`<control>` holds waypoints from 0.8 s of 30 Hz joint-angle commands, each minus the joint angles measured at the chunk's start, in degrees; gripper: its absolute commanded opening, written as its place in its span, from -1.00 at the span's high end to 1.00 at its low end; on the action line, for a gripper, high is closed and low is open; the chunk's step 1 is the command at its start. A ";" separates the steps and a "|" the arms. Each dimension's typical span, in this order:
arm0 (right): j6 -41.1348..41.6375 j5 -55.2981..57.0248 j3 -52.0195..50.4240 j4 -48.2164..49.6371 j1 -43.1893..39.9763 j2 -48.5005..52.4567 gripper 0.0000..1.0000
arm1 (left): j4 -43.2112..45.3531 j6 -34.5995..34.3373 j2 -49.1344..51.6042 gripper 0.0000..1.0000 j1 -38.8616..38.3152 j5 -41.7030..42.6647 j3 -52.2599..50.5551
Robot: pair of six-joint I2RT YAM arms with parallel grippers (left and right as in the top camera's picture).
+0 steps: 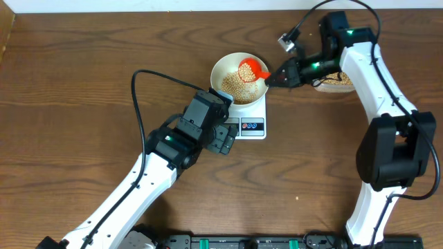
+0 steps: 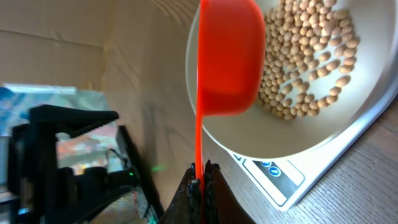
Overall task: Scoop item into bowl and weigh 50g on scale
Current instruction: 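Carry the red scoop with the right gripper over the bowl, then tilt the red scoop to add a few soybeans into the bowl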
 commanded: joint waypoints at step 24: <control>0.57 24.76 1.68 3.08 7.32 -4.85 0.97 | 0.07 0.76 -0.48 -0.83 0.20 0.50 -0.11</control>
